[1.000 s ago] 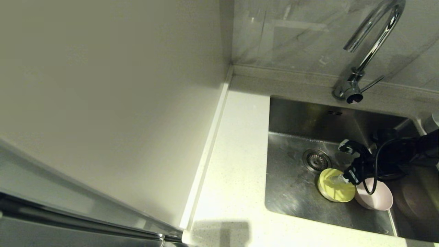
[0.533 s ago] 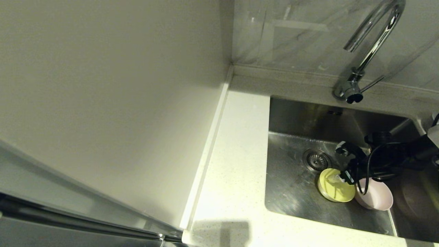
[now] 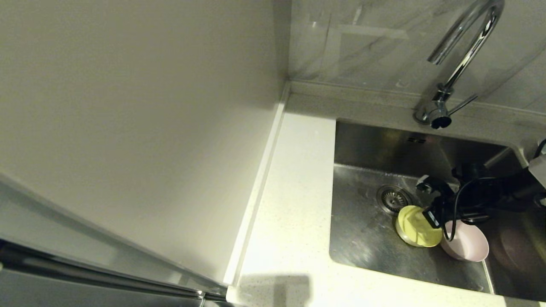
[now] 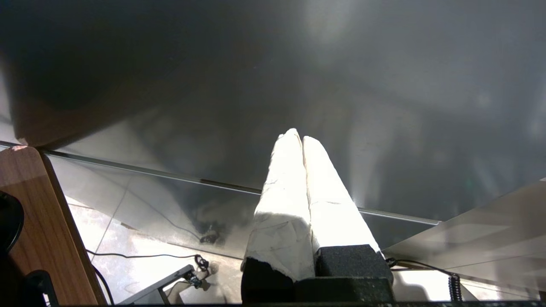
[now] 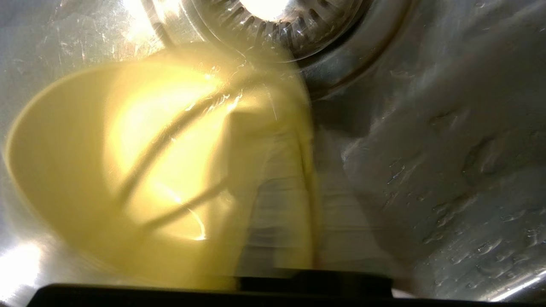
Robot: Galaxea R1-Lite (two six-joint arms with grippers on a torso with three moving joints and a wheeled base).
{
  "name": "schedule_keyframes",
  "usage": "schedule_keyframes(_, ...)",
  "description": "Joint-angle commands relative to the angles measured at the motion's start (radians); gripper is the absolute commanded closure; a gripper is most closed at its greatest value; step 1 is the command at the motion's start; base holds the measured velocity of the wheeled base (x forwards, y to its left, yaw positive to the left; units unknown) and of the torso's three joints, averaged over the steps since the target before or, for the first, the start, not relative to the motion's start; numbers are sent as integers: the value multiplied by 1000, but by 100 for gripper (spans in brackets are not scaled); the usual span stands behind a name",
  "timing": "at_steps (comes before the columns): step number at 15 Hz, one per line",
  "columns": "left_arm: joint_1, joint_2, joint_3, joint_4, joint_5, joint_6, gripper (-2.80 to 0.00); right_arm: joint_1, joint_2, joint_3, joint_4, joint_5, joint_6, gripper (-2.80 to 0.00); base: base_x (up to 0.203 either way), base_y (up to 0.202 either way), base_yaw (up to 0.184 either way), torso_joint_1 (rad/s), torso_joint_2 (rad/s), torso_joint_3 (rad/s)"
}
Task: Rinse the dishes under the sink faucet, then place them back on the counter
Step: Put a bowl back to the table from the sink
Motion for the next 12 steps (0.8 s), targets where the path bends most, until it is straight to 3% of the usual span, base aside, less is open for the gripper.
schedule_keyframes(1,0,0,2,0,0,-1,0,3,-30,2,-3,2,3,0,0,0,0,0,0,0)
schedule_keyframes(3,0,0,3,0,0,-1,0,4,-59,11,-2,2,6,0,0,0,0,0,0,0)
schedule_keyframes(12,0,0,3,0,0,-1,0,11,-338,85,-1,-20,177,0,0,0,0,0,0,0)
